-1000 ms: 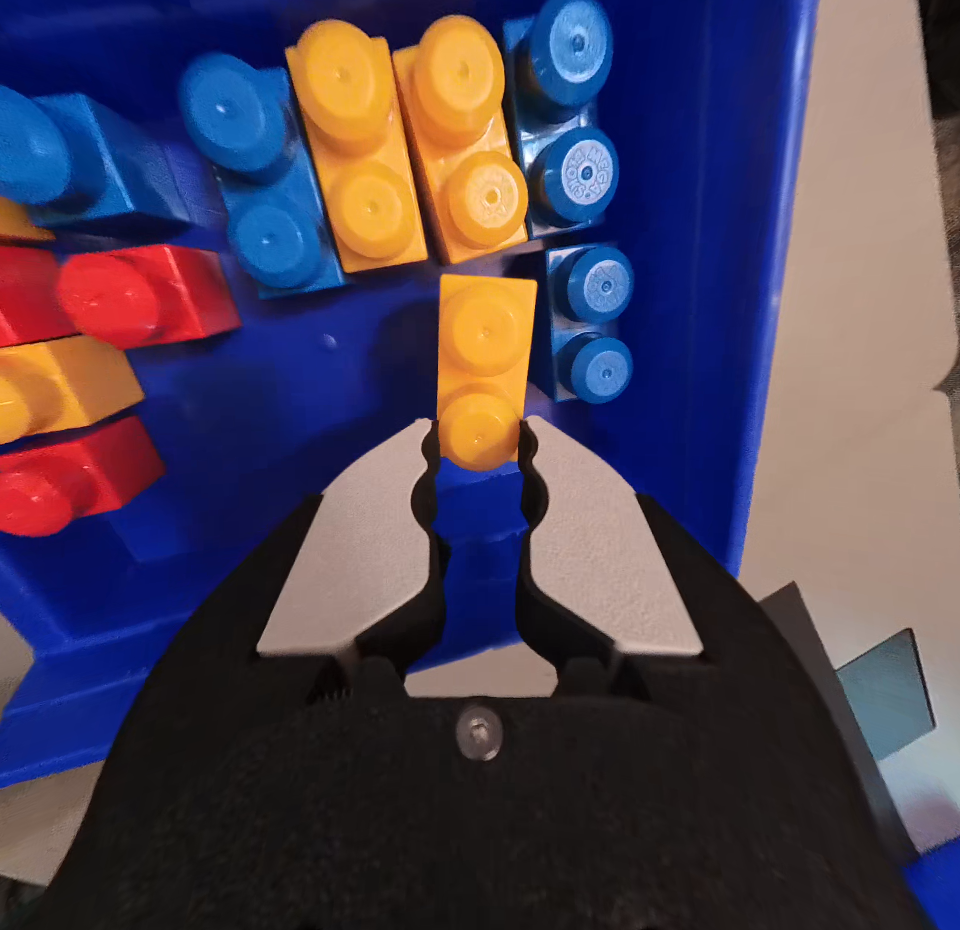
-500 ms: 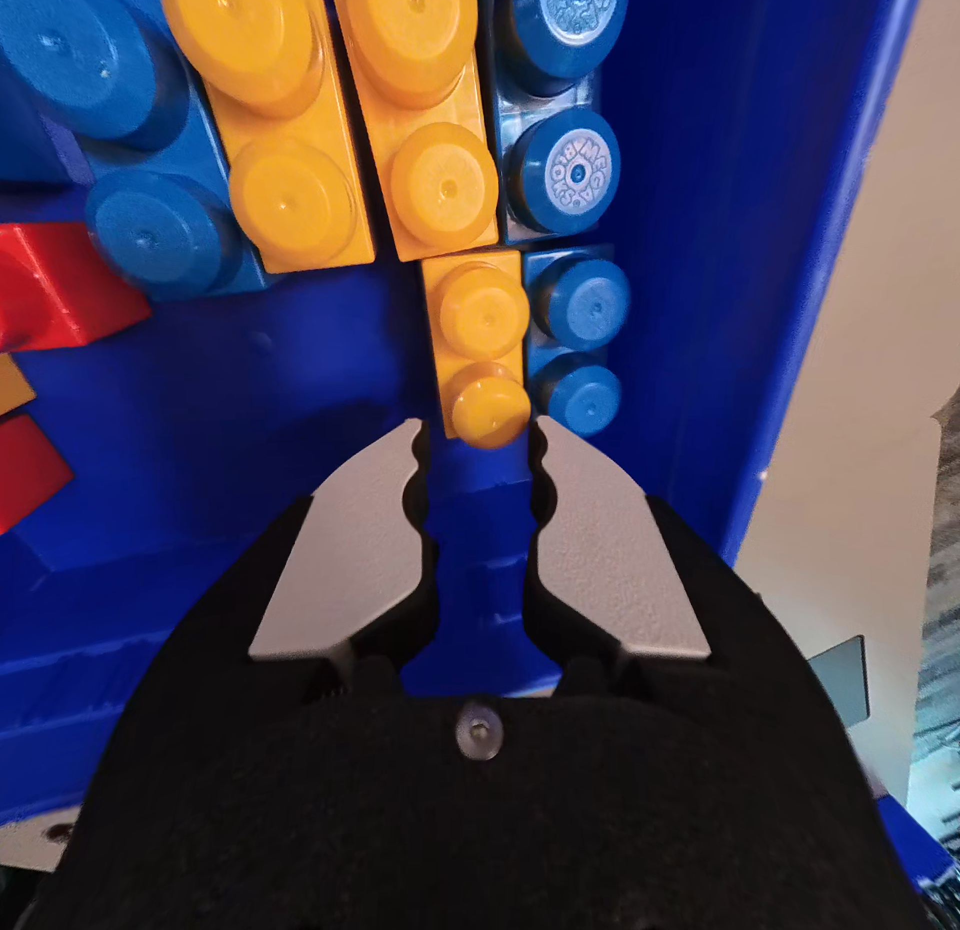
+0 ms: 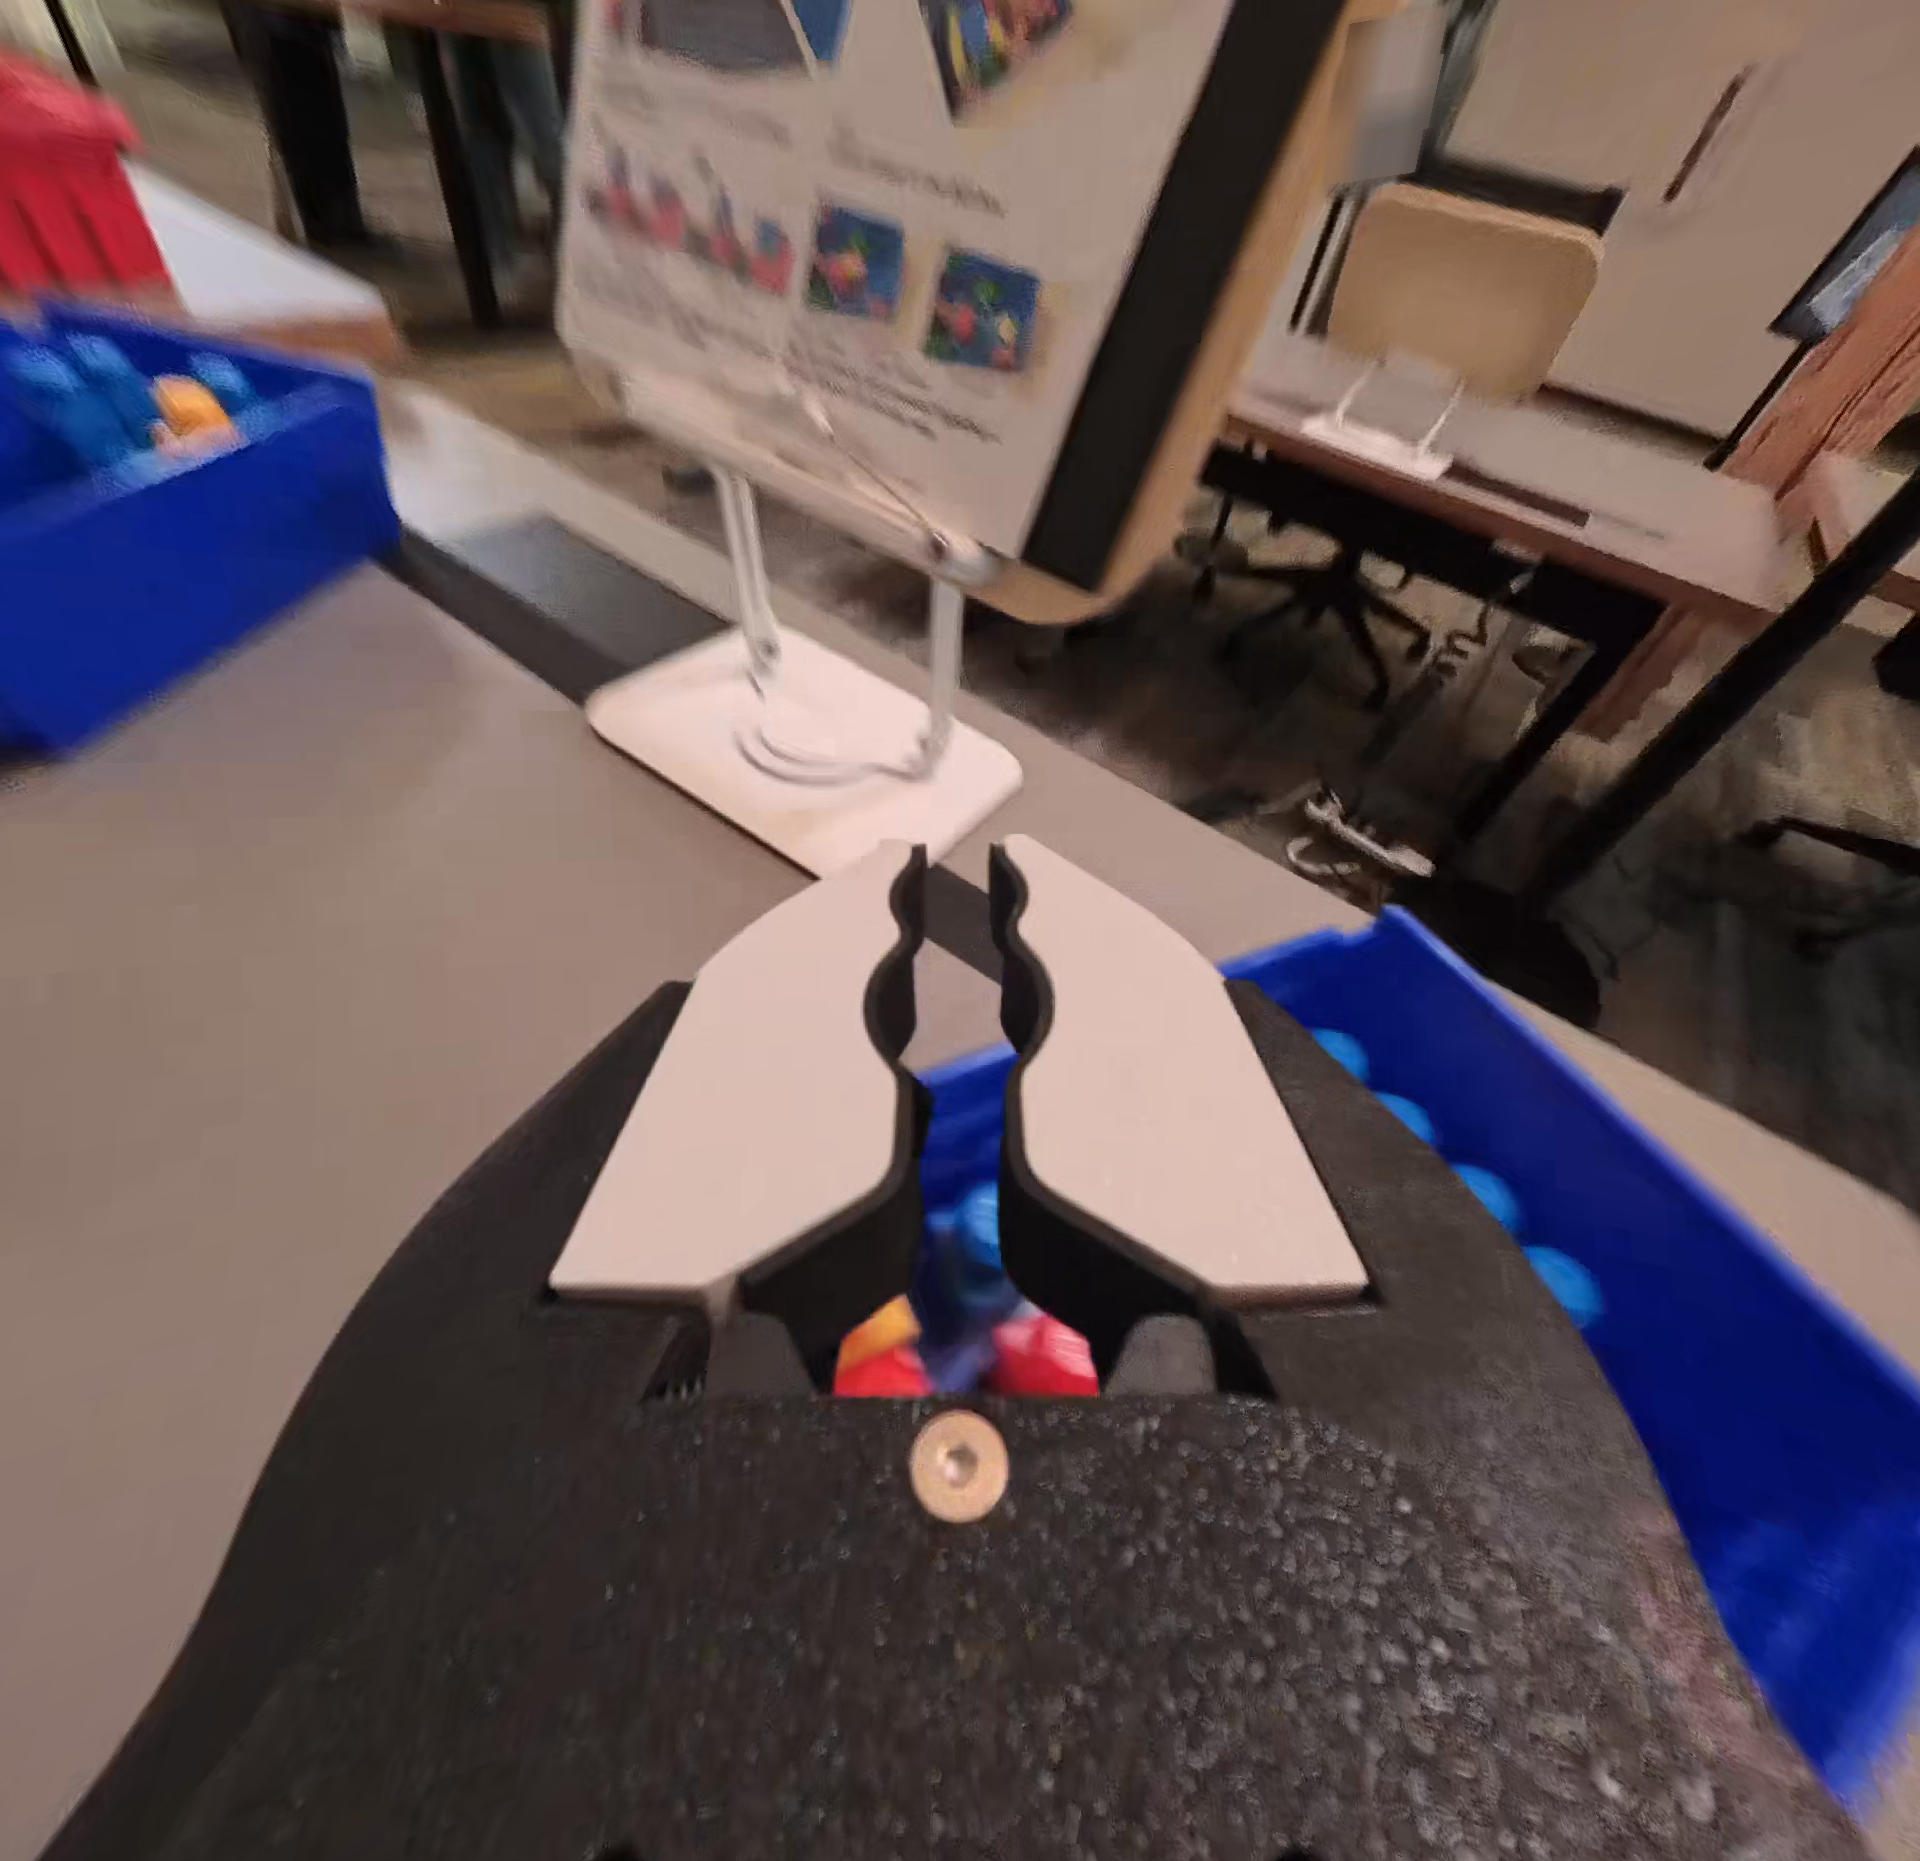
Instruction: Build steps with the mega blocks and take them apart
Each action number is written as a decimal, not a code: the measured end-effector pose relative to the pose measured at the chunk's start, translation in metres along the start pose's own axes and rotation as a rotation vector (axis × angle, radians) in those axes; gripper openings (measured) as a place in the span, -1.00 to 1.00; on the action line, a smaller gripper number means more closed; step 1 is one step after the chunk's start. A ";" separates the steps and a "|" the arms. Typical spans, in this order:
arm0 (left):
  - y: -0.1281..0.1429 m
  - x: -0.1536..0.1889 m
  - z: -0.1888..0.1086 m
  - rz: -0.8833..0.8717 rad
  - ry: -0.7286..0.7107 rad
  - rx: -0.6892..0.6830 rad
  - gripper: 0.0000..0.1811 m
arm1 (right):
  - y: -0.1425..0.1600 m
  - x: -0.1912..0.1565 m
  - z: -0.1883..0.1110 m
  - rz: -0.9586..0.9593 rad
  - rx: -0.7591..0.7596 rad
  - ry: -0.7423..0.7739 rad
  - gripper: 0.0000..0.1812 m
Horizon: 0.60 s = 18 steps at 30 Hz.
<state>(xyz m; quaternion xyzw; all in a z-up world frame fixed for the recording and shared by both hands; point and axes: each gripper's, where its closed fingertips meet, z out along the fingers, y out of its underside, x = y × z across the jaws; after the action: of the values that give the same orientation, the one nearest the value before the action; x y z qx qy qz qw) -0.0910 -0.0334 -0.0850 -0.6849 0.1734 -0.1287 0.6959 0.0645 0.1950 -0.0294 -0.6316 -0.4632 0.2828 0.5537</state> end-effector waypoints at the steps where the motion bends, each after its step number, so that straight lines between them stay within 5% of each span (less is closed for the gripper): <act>1: -0.007 -0.011 -0.005 0.009 -0.055 0.006 -1.00 | -0.001 -0.018 -0.003 0.044 0.052 0.008 -0.91; 9: -0.057 -0.161 -0.118 0.048 -0.704 0.028 -0.86 | 0.038 -0.105 0.000 0.151 0.162 -0.005 -1.00; 13: -0.032 -0.235 -0.168 -0.094 -0.878 -0.099 -0.62 | 0.038 -0.110 0.000 0.139 0.175 -0.029 -1.00; 18: 0.015 -0.297 -0.185 -0.236 -0.954 -0.276 -0.54 | 0.041 -0.114 -0.003 0.172 0.193 -0.062 -1.00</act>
<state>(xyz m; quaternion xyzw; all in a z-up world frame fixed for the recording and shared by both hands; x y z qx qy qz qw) -0.4381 -0.0770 -0.0807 -0.7680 -0.2268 0.1445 0.5813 0.0319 0.0933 -0.0859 -0.6037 -0.3947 0.3921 0.5710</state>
